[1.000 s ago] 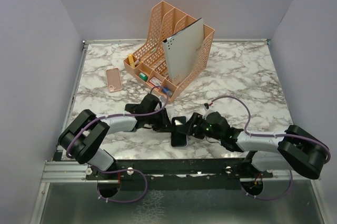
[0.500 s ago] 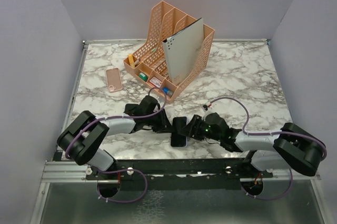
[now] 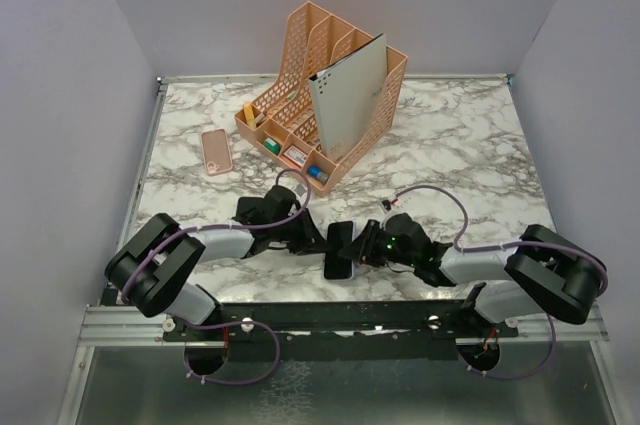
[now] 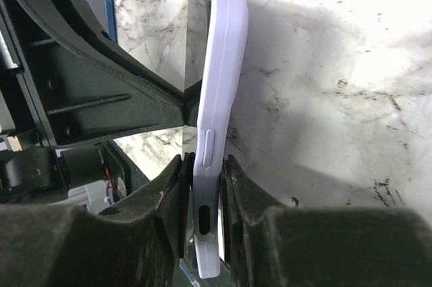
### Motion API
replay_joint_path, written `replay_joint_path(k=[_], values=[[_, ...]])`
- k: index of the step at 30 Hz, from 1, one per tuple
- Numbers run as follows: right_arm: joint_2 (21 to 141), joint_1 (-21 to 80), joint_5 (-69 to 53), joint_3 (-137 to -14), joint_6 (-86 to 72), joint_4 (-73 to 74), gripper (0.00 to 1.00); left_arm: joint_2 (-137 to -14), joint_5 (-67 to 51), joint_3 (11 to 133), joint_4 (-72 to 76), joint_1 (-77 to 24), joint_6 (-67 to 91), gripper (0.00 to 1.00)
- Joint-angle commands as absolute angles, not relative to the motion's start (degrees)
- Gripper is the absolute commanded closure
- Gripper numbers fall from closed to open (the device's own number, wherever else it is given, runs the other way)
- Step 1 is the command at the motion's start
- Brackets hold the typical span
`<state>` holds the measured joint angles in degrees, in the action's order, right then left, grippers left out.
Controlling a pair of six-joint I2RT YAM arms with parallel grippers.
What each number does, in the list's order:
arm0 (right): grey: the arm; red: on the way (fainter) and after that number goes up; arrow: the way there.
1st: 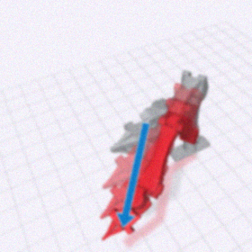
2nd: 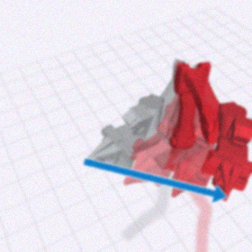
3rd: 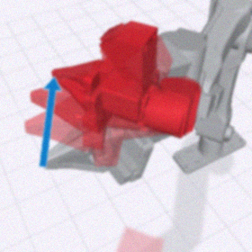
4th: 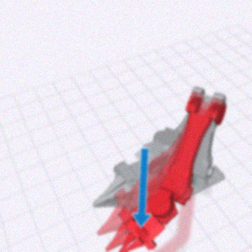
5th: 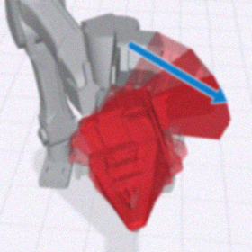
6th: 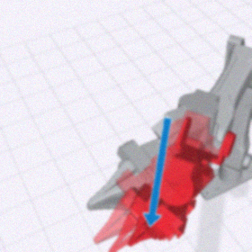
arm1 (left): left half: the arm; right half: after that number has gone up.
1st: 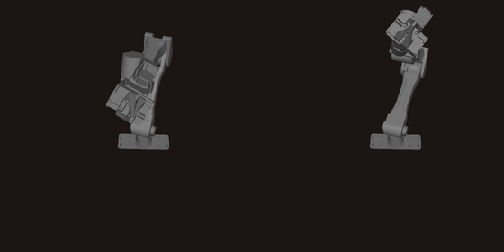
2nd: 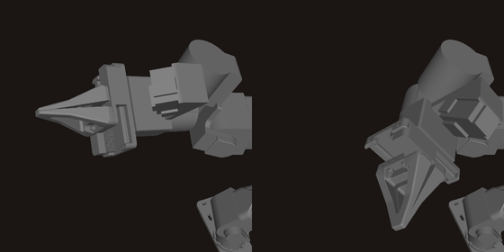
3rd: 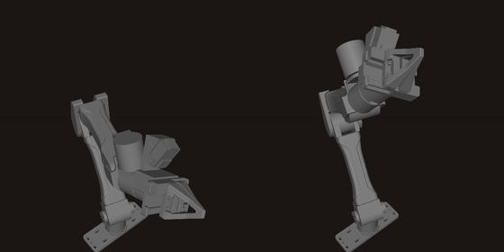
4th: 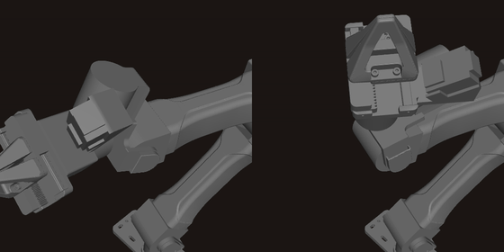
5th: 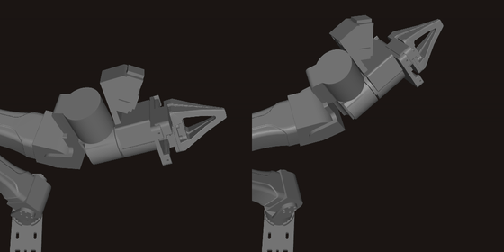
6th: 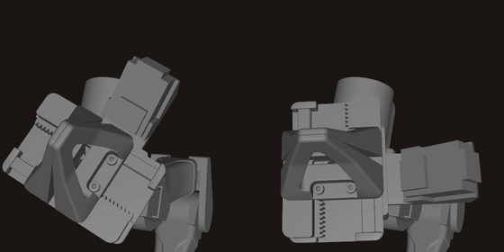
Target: Put the phone into the phone case
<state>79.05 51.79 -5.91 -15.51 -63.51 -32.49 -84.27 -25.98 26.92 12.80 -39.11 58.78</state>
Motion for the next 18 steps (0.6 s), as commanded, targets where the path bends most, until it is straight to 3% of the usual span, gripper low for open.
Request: replay_joint_path(k=[1, 3, 8, 12, 18], values=[[76.6, 52.8, -8.3, -18.8, -59.5, -33.8, 0.93, -78.8, -32.8, 27.7, 11.8, -41.4, 60.5, 0.81], [73.0, 52.7, -7.6, -19.6, -57.0, -30.4, 0.99, -74.8, -31.5, 29.8, 6.2, -40.3, 58.2, 0.72], [62.7, 52.1, -8.1, -20.1, -51.7, -26.7, 0.99, -64.3, -30.7, 34.7, -5.4, -36.0, 53.8, 0.42], [56.0, 51.8, -8.6, -22.6, -49.2, -22.1, 1.0, -57.3, -31.2, 38.9, -9.5, -34.8, 51.2, 0.27], [49.9, 51.0, -15.3, -24.7, -47.0, -25.2, 1.0, -51.8, -35.6, 42.2, -9.0, -34.2, 49.2, 0.15]])
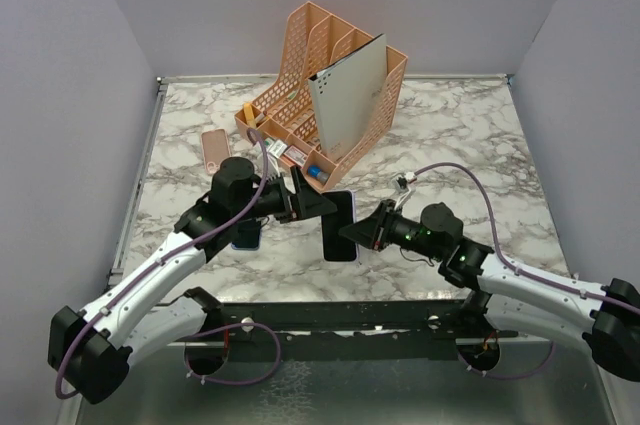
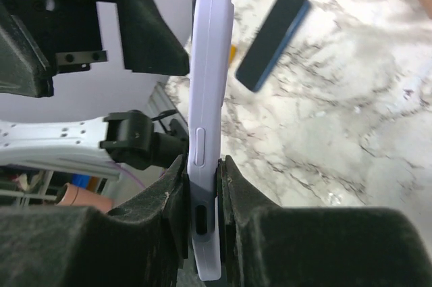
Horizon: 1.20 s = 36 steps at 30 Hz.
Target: Put the phone into the phone case
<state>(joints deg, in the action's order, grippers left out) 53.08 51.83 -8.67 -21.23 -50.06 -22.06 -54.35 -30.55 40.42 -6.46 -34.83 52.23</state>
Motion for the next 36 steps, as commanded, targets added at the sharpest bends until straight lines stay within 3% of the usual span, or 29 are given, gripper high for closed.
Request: replay_joint_path(k=[1, 7, 14, 22, 26, 31, 36], values=[[49.6, 50.6, -17.5, -25.7, -46.0, -25.2, 1.0, -51.3, -36.6, 42.4, -8.3, -34.2, 49.0, 0.13], [51.6, 42.1, -35.4, -31.0, -45.8, -24.5, 0.99, -47.4, -39.2, 42.2, -5.0, -33.8, 49.0, 0.06], [55.2, 36.7, -47.6, -30.2, -56.6, -39.6, 0.99, -45.9, -40.5, 40.4, -2.7, -33.7, 50.1, 0.05], [67.2, 36.2, -52.7, -24.0, -84.4, -83.9, 1.0, -43.6, -43.3, 35.8, 17.1, -33.7, 62.9, 0.08], [71.5, 36.2, -52.6, -23.0, -89.4, -93.9, 1.0, -42.4, -42.0, 36.4, 18.9, -33.7, 63.3, 0.11], [70.9, 36.2, -52.6, -22.1, -87.1, -90.0, 0.99, -42.9, -41.5, 36.5, 19.2, -33.7, 63.9, 0.25], [69.4, 36.3, -53.1, -21.7, -85.6, -86.4, 0.99, -43.6, -40.3, 35.4, 19.4, -33.7, 64.4, 0.55]])
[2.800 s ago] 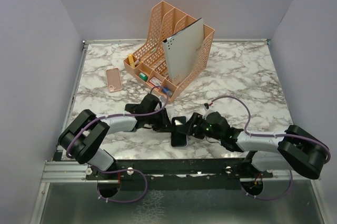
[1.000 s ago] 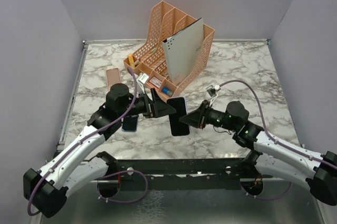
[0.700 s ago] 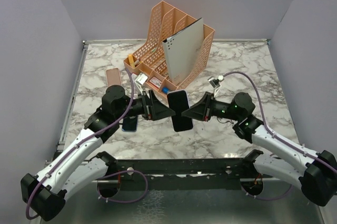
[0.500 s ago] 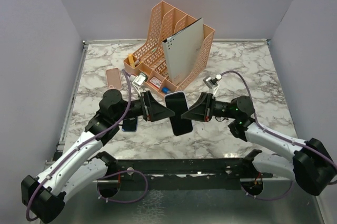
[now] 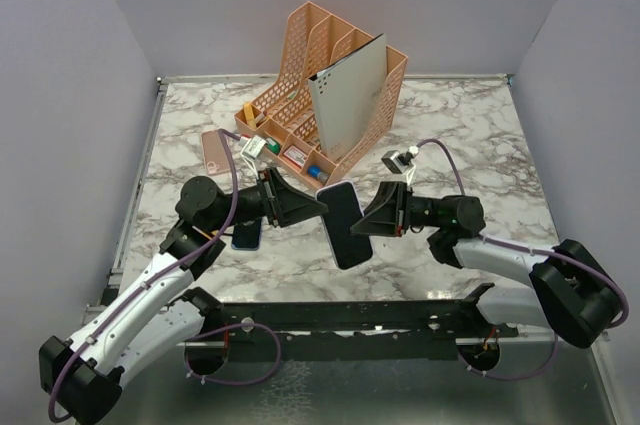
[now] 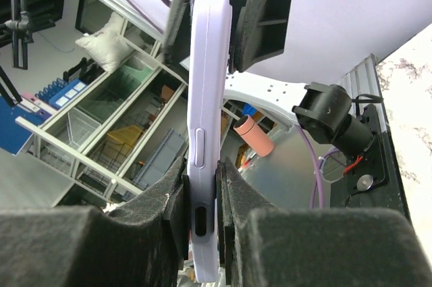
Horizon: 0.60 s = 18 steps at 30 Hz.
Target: Put the phone into the phone case
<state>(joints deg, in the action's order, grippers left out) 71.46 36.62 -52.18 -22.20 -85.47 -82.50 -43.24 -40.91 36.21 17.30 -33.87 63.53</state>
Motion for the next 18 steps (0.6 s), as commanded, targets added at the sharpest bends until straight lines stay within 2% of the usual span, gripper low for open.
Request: replay_joint_path(k=[1, 4, 7, 12, 13, 15, 16, 18], values=[[69.2, 36.2, -53.1, -21.5, -85.5, -86.1, 0.99, -43.7, -40.2, 35.5, 19.4, -33.7, 64.5, 0.6], [68.9, 36.3, -53.2, -20.9, -85.2, -85.8, 0.98, -44.5, -39.8, 35.9, 19.5, -33.7, 64.9, 0.77], [68.5, 36.2, -53.0, -21.0, -83.5, -83.2, 0.9, -45.5, -38.6, 35.9, 18.5, -33.7, 64.7, 1.0], [67.2, 36.2, -51.7, -22.0, -79.6, -75.4, 0.72, -47.5, -36.6, 36.4, 12.3, -33.7, 61.6, 1.0], [67.1, 36.2, -51.3, -22.2, -79.1, -74.2, 0.72, -47.5, -36.3, 36.3, 11.3, -33.7, 61.2, 1.0], [67.1, 36.2, -50.8, -22.3, -78.6, -73.6, 0.84, -47.4, -36.3, 36.2, 10.8, -33.7, 60.8, 1.0], [67.0, 36.2, -50.0, -22.2, -78.6, -73.8, 0.9, -47.2, -36.2, 36.3, 10.1, -33.7, 60.6, 0.91], [66.6, 36.2, -48.0, -21.7, -78.8, -74.3, 0.99, -47.0, -35.9, 36.7, 8.7, -33.7, 60.1, 0.64]])
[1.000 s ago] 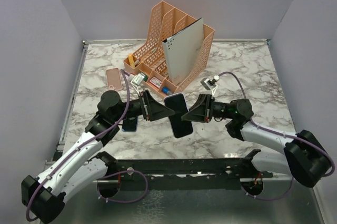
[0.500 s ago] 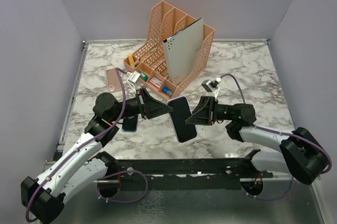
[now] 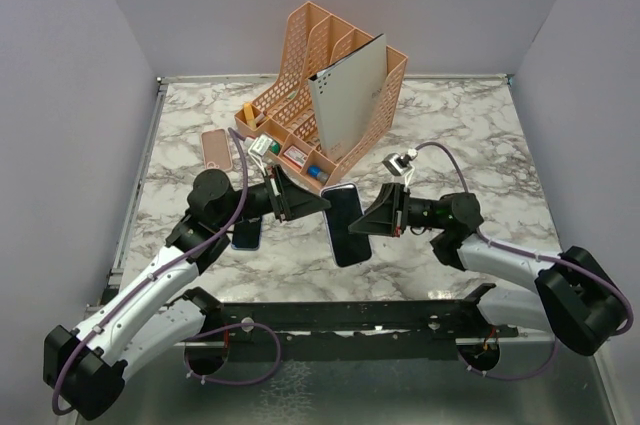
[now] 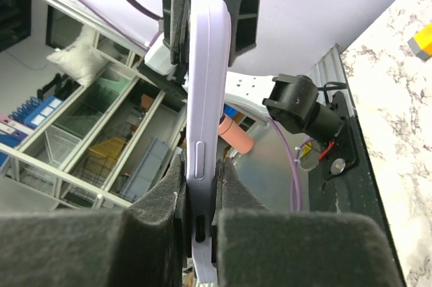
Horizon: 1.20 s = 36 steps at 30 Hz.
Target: Put the phone into the phone case
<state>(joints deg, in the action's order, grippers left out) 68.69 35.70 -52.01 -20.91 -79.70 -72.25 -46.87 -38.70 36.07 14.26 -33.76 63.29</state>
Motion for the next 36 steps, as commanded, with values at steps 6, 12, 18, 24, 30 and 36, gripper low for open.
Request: replay_joint_path(k=[6, 12, 18, 24, 30, 36], values=[[64.7, 36.2, -39.6, -21.5, -77.5, -74.2, 1.0, -47.2, -36.7, 34.9, 8.7, -33.7, 60.6, 0.28], [61.0, 36.2, -32.1, -23.4, -71.6, -63.5, 1.0, -48.4, -39.9, 32.0, 13.9, -33.7, 63.4, 0.28], [59.1, 36.2, -25.8, -24.0, -69.0, -57.4, 1.0, -49.3, -41.6, 30.6, 14.2, -33.8, 63.3, 0.28], [61.5, 36.3, -24.7, -24.3, -70.0, -57.7, 0.99, -50.2, -42.2, 29.9, 14.7, -35.0, 63.1, 0.29], [62.8, 36.3, -24.2, -24.0, -69.5, -58.0, 0.99, -51.5, -41.4, 28.9, 14.7, -35.6, 62.6, 0.52], [62.1, 36.3, -24.2, -24.2, -67.5, -53.4, 0.99, -52.5, -39.4, 28.4, 13.8, -35.7, 61.8, 0.96]])
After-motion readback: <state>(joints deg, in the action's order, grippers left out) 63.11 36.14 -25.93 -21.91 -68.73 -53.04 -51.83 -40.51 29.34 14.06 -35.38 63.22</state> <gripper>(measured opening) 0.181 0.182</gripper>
